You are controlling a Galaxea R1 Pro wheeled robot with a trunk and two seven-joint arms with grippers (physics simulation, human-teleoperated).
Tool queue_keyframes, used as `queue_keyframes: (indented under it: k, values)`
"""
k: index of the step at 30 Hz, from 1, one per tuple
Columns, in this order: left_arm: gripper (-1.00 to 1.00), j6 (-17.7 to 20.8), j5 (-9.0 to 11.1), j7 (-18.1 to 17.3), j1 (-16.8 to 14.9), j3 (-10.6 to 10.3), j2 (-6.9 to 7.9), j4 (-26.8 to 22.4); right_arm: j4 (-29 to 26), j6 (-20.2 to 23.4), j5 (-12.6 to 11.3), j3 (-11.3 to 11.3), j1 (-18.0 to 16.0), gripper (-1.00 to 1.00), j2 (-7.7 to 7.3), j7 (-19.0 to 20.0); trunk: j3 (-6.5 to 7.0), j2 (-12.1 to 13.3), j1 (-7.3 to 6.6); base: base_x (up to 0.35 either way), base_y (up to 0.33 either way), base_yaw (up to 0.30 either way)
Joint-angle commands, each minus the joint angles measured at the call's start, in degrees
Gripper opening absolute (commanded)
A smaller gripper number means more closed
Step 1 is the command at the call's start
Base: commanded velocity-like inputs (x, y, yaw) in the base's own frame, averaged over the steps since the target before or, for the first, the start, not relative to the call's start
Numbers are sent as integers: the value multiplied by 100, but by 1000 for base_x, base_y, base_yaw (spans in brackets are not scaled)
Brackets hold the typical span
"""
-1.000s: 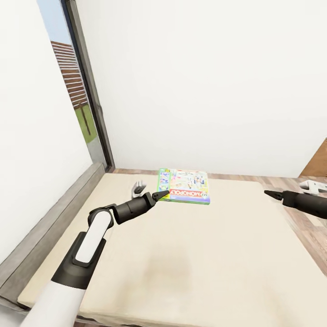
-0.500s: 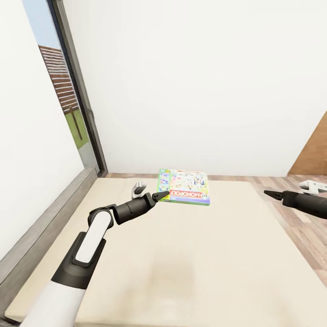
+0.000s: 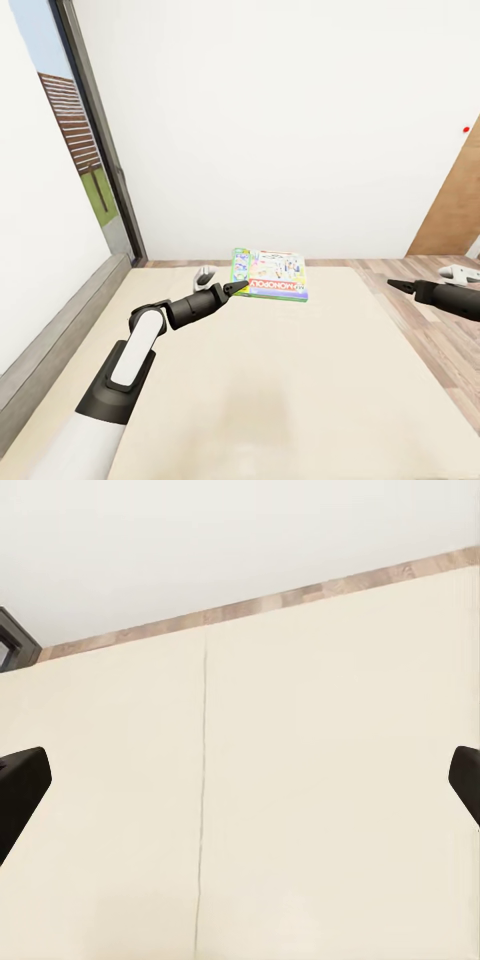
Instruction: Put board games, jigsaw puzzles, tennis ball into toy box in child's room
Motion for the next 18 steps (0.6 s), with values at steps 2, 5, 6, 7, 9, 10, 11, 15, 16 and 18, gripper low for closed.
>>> queue_keyframes:
  k: [2, 5, 6, 7, 9, 10, 11, 15, 16, 18]
  values:
    - [-100, 23, -28, -27, -7, 7, -3, 3, -1, 27, 57, 1, -7, 100, 2, 60, 5, -12, 4, 0, 0, -130]
    - [-100, 21, -29, -26, -5, 7, -1, 2, -1, 27, 57, 14, -7, 100, 4, 60, 31, -12, 4, 0, 0, -130]
    - [-100, 21, -29, -25, -4, 7, -3, 3, -1, 27, 57, 18, -7, 100, 5, 60, 40, -12, 4, 0, 0, -130]
    - [-100, 22, -29, -25, -6, 7, -4, 4, -1, 27, 57, 22, -7, 100, 3, 60, 48, -12, 4, 0, 0, -130]
    - [-100, 22, -29, -24, -5, 4, -3, 4, -1, 27, 57, 24, -6, 100, 3, 60, 65, -12, 4, 0, 0, -130]
    - [-100, 20, -29, -24, -6, 3, -2, 5, -1, 27, 57, 26, -6, 100, 4, 60, 74, -12, 4, 0, 0, -130]
    - [-100, 21, -29, -24, -5, 4, -2, 4, -1, 27, 57, 28, -6, 100, 4, 60, 82, -12, 4, 0, 0, -130]
    - [-100, 20, -31, -24, -5, 5, -3, 5, -1, 27, 57, 31, -7, 100, 1, 59, 117, -12, 4, 0, 0, -130]
    - [-100, 21, -33, -24, -6, 6, -2, 6, -1, 29, 57, 32, -7, 100, 1, 59, 125, -12, 4, 0, 0, -130]
    - [-100, 20, -35, -24, -7, 6, -3, 7, -1, 30, 57, 33, -7, 100, 0, 58, 142, -12, 4, 0, 0, -130]
